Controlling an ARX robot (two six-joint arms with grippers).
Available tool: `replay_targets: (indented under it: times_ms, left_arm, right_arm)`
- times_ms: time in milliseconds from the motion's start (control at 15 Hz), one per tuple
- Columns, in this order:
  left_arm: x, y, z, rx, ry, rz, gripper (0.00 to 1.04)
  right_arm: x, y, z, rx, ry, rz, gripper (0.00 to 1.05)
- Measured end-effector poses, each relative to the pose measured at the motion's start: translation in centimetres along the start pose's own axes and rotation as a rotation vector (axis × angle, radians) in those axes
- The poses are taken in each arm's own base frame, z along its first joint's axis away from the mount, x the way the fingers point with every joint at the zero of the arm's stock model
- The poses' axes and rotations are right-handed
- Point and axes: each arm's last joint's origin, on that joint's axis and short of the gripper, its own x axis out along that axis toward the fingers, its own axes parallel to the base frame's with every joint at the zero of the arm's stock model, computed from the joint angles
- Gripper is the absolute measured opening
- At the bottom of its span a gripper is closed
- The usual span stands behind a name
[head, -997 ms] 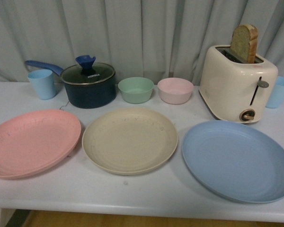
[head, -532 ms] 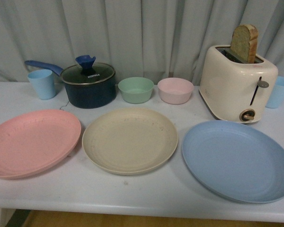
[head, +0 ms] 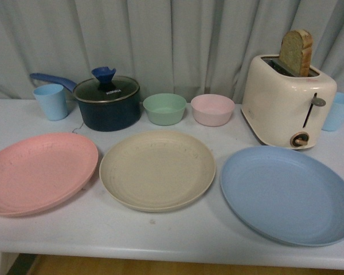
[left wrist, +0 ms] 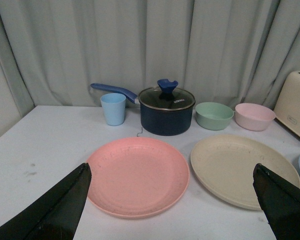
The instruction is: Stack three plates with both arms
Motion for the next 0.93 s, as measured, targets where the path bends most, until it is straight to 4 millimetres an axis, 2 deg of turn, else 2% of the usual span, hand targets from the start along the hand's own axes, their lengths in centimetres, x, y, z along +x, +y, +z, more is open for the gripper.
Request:
replay_targets:
  times_ms: [931]
  left_arm:
    - [0.0, 0.0, 0.0, 0.0, 0.0, 0.0, 0.98]
  right_arm:
    - [0.0, 0.0, 0.0, 0.0, 0.0, 0.0, 0.98]
